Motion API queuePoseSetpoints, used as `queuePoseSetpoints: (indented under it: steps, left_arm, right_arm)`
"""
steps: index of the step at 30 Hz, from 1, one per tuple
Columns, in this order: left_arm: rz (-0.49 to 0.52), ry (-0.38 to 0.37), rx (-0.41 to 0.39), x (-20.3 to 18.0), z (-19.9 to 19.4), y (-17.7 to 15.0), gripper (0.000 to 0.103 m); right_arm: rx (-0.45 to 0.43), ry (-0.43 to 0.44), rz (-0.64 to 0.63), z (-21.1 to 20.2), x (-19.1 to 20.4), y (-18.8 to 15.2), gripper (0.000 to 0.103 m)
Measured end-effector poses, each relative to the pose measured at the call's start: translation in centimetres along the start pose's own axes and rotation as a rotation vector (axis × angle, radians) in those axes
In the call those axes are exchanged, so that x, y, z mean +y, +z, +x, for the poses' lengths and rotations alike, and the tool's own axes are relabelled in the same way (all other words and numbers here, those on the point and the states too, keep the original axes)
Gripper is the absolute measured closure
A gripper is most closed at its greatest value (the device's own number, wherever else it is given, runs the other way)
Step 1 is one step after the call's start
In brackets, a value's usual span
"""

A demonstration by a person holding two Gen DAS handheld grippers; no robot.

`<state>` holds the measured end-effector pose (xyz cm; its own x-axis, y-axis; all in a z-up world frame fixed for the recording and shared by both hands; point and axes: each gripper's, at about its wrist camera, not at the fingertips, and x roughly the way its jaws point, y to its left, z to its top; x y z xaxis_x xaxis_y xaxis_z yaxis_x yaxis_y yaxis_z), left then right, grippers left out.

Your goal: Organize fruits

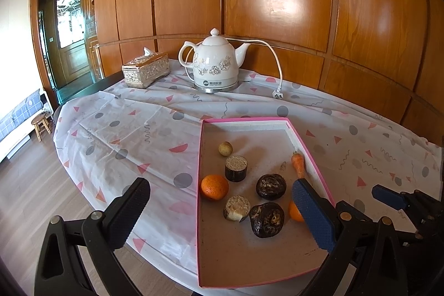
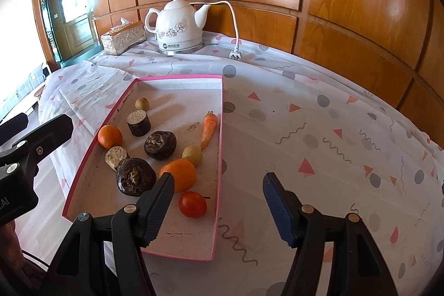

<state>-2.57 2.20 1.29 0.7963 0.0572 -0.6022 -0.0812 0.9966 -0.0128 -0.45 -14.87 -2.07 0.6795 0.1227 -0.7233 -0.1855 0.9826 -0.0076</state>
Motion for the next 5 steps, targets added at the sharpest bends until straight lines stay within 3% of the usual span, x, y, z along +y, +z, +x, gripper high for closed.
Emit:
queuePoseSetpoints:
  steps: [5]
  left_arm:
    - [0.011,-0.008,0.005,-0.31,0.17,-0.1,0.0]
  right_arm:
    - [-0.004,-0.003,0.021,-0.09,-0.97,0.12,0.036]
